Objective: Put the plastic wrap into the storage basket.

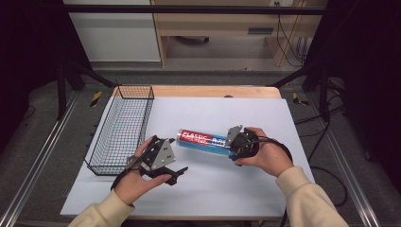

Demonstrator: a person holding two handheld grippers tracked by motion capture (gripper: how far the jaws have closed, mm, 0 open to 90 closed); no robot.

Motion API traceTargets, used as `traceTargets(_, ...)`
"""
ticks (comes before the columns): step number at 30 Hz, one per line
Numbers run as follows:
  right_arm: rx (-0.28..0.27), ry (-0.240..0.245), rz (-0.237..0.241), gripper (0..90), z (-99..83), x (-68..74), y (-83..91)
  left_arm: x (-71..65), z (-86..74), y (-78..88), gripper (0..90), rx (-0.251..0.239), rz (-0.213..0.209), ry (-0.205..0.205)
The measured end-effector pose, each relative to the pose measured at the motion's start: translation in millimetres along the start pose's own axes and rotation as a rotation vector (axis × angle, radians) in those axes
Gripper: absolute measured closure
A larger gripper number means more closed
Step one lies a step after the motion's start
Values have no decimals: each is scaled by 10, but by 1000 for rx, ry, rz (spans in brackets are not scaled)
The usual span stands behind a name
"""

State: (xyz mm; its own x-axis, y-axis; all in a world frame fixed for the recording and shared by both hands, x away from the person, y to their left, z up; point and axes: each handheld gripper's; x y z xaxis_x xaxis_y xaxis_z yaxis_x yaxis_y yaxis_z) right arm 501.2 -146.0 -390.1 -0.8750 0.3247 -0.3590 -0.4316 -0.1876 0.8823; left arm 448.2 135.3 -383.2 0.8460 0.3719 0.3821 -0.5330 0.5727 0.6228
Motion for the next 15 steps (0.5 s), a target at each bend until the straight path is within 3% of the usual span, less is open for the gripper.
traceTargets(1,-2,15,-14,303,15,-12,55,38,106,-24,46,4,-4,-34)
traceTargets(4,-6,19,-19,303,29,-20,101,68,204,-44,46,5,-12,-52)
traceTargets(7,-13,59,-37,303,71,-24,186,97,318,-82,45,2,-9,-74)
traceTargets(12,-27,72,-44,304,107,1,266,119,413,-138,44,25,-11,-94)
traceTargets(15,-29,89,-51,304,126,24,316,120,439,-172,45,52,-10,-127)
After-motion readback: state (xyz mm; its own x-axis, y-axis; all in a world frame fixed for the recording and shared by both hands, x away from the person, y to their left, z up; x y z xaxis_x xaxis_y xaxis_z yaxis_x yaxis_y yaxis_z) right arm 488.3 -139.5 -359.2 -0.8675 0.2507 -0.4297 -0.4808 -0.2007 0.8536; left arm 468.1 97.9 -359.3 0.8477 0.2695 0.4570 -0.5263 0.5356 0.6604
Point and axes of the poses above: each handheld gripper's, and its own axes: y roughly backward along the jaws, z roughly out of its top, x roughly to its left, and after that the axes turned 4 degrees about x, right-handed
